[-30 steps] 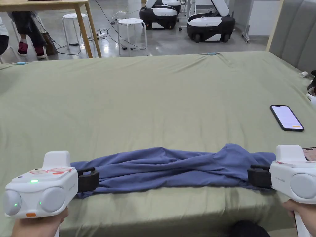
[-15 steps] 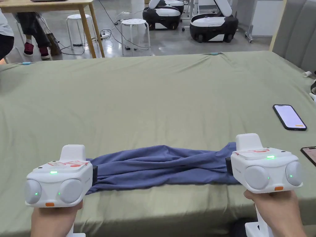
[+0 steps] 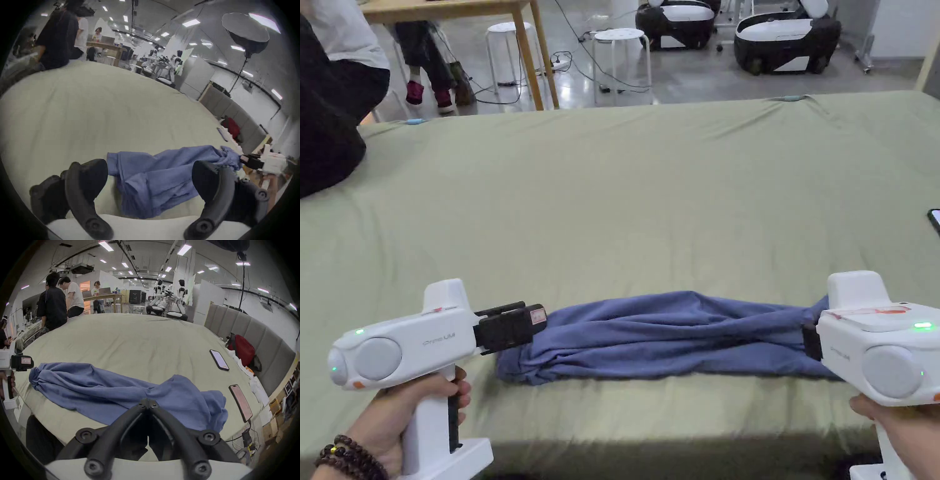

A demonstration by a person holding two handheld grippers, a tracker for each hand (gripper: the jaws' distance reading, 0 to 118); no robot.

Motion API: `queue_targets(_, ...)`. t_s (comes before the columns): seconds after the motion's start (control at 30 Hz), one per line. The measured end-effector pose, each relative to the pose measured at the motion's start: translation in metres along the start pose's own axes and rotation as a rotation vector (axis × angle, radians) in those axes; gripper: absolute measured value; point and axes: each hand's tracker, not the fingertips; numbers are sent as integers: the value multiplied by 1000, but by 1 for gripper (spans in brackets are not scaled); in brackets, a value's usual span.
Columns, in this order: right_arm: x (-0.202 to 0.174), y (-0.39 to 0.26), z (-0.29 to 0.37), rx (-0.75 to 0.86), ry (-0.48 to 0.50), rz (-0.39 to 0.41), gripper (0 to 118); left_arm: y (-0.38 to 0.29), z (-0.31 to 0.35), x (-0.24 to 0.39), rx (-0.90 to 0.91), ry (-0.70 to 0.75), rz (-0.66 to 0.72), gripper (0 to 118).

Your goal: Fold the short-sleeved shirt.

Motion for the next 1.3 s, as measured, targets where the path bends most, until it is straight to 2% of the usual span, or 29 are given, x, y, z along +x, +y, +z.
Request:
queue_targets(0.03, -2, 0, -1, -2, 5, 1, 0, -2, -3, -7, -33, -55, 37, 108)
queue_targets(0.17, -8, 2, -3, -7, 17, 9, 0, -18, -21, -15, -132, -129, 92, 105)
queue_targets(0.23, -10, 3, -2, -7, 21, 11, 0, -26, -25, -10, -84, -107, 74, 105)
queue_targets(0.33, -11, 4, 0, -7, 31, 10, 0, -22, -34, -2, -79, -187, 127, 100)
queue_targets(0.4, -12, 5, 1, -7, 31, 18, 0, -22, -46, 5, -100, -242, 121, 82)
queue_targets(0.43, -12, 5, 3, -5, 28, 18, 0, -24, -52, 9, -105, -236, 111, 63)
queue_targets(0.47, -11, 5, 4, -3, 27, 16, 0, -25, -57, 15, -109, -225, 98, 17)
queue_targets(0.53, -9, 5, 6, -1, 26, 9, 0, -28, -74, 14, -131, -167, 74, 16)
queue_targets(0.6, -6, 4, 6, -1, 22, 8, 0, -30, -76, 13, -132, -181, 81, 16)
queue_targets(0.77, -1, 3, 9, -6, 5, 4, 0, -20, -50, 11, -82, -138, 26, 15)
queue_targets(1.03, -5, 5, 7, 3, 17, -1, 0, 0, 14, -52, 10, 45, 91, 15)
queue_targets(1.17, -10, 5, 2, 5, 32, 1, 0, 2, 33, -34, 6, 32, 52, 15)
queue_targets(1.3, -10, 4, 1, 3, 40, -3, 0, 9, 35, 32, 23, -54, -84, 15)
